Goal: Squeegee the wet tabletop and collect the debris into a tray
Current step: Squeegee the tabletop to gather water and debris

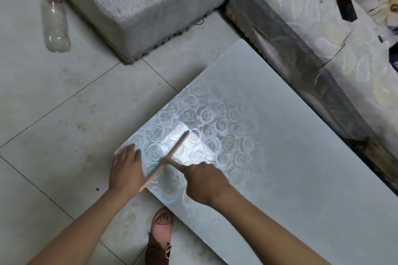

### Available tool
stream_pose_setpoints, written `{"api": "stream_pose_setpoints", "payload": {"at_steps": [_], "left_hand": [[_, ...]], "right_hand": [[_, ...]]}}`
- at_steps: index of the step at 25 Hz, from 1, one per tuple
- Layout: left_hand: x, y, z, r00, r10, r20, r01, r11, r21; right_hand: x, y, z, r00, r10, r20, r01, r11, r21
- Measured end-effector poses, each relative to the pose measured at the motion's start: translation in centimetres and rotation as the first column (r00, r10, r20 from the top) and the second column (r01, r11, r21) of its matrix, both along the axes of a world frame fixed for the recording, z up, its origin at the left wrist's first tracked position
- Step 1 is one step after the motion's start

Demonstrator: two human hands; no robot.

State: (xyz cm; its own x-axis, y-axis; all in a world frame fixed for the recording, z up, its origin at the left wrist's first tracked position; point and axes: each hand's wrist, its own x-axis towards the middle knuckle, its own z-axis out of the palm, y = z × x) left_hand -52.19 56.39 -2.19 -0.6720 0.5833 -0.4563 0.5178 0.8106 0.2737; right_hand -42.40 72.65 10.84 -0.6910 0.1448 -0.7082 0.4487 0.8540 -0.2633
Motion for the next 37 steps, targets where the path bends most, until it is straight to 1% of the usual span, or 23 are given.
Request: {"api": "stream_pose_setpoints", "payload": {"at_steps": [1, 3, 4, 7, 9, 10, 11, 13, 15, 17, 19, 21, 23, 26, 28, 30, 31, 32, 34, 35, 36, 37], "left_hand": [[0.4, 0.1, 0.0, 1.0, 0.005, 0.011, -0.006, 0.999, 0.05], [1.0, 0.3, -0.2, 0.999, -0.023, 0.042, 0.023, 1.0, 0.018], [1.3, 0.5, -0.4, 0.998, -0.037, 0.057, 0.038, 0.999, -0.007], [2.1, 0.8, -0.5, 0.995, -0.056, 0.078, 0.061, 0.995, -0.073], [2.9, 1.2, -0.3, 0.991, -0.096, 0.09, 0.105, 0.99, -0.094], [3.5, 1.5, -0.4, 0.99, -0.092, 0.104, 0.102, 0.991, -0.088], [4.2, 2.1, -0.4, 0.99, -0.073, 0.123, 0.081, 0.995, -0.059], [5.7, 3.1, -0.1, 0.984, 0.01, 0.18, -0.014, 1.0, 0.022], [6.6, 3.7, -0.2, 0.977, 0.092, 0.194, -0.108, 0.992, 0.07], [6.9, 3.9, -0.5, 0.984, 0.101, 0.149, -0.107, 0.994, 0.033], [6.8, 4.0, -1.0, 0.99, 0.105, 0.097, -0.105, 0.994, -0.004], [8.1, 4.9, -1.3, 0.984, 0.17, 0.061, -0.169, 0.985, -0.013], [10.5, 6.2, -1.6, 0.98, 0.197, 0.034, -0.198, 0.98, 0.026], [16.5, 9.1, -2.2, 0.991, 0.135, 0.014, -0.136, 0.984, 0.117], [22.0, 11.5, -2.7, 0.996, 0.088, -0.003, -0.087, 0.984, 0.153], [27.2, 13.8, -3.3, 0.999, 0.046, -0.011, -0.043, 0.985, 0.166], [29.6, 14.9, -3.4, 1.0, 0.014, -0.004, -0.013, 0.985, 0.174], [31.5, 15.6, -3.5, 0.999, -0.018, 0.035, 0.011, 0.982, 0.189], [32.9, 15.8, -3.0, 0.983, -0.075, 0.169, 0.03, 0.967, 0.253], [32.6, 15.2, -2.1, 0.975, -0.086, 0.205, 0.021, 0.954, 0.299], [31.7, 14.0, -1.1, 0.977, -0.06, 0.202, -0.011, 0.942, 0.336], [30.3, 12.4, -0.6, 0.987, -0.002, 0.162, -0.058, 0.928, 0.367]], "right_hand": [[-0.3, -0.7, -0.4, 1.0, -0.005, -0.021, 0.005, 1.0, -0.008], [2.1, 0.1, -1.0, 0.999, -0.023, -0.028, 0.023, 1.0, 0.001], [4.5, 1.3, -0.8, 0.999, -0.034, 0.001, 0.034, 0.999, 0.016], [11.2, 4.9, 1.3, 0.981, -0.097, 0.17, 0.083, 0.993, 0.09], [12.9, 5.7, 2.4, 0.971, -0.117, 0.207, 0.095, 0.989, 0.113], [12.6, 5.3, 2.3, 0.979, -0.095, 0.178, 0.077, 0.991, 0.105], [11.8, 4.7, 2.0, 0.99, -0.079, 0.116, 0.068, 0.993, 0.092], [9.5, 3.1, 0.6, 0.997, -0.073, -0.025, 0.074, 0.996, 0.047], [7.1, 1.8, -1.1, 0.995, -0.093, -0.035, 0.092, 0.995, -0.035], [6.7, 1.7, -2.2, 0.987, -0.161, -0.015, 0.157, 0.975, -0.155], [8.2, 2.5, -3.0, 0.964, -0.261, -0.049, 0.242, 0.939, -0.246], [11.5, 3.6, -3.8, 0.937, -0.333, -0.102, 0.303, 0.924, -0.235], [15.1, 4.9, -4.7, 0.918, -0.367, -0.152, 0.339, 0.923, -0.185], [21.9, 7.3, -5.1, 0.887, -0.414, -0.205, 0.386, 0.908, -0.164], [27.8, 9.7, -5.1, 0.872, -0.453, -0.184, 0.432, 0.89, -0.145], [33.2, 12.3, -4.8, 0.87, -0.475, -0.136, 0.466, 0.88, -0.091], [35.6, 13.4, -4.5, 0.869, -0.481, -0.114, 0.478, 0.877, -0.06], [37.7, 14.3, -3.9, 0.867, -0.489, -0.096, 0.488, 0.872, -0.034], [39.8, 15.1, -2.9, 0.862, -0.494, -0.113, 0.495, 0.869, -0.018], [39.9, 14.7, -2.4, 0.863, -0.478, -0.162, 0.479, 0.877, -0.036], [39.2, 13.8, -2.0, 0.864, -0.45, -0.225, 0.445, 0.892, -0.076], [37.7, 12.6, -2.0, 0.863, -0.415, -0.289, 0.396, 0.91, -0.126]]}}
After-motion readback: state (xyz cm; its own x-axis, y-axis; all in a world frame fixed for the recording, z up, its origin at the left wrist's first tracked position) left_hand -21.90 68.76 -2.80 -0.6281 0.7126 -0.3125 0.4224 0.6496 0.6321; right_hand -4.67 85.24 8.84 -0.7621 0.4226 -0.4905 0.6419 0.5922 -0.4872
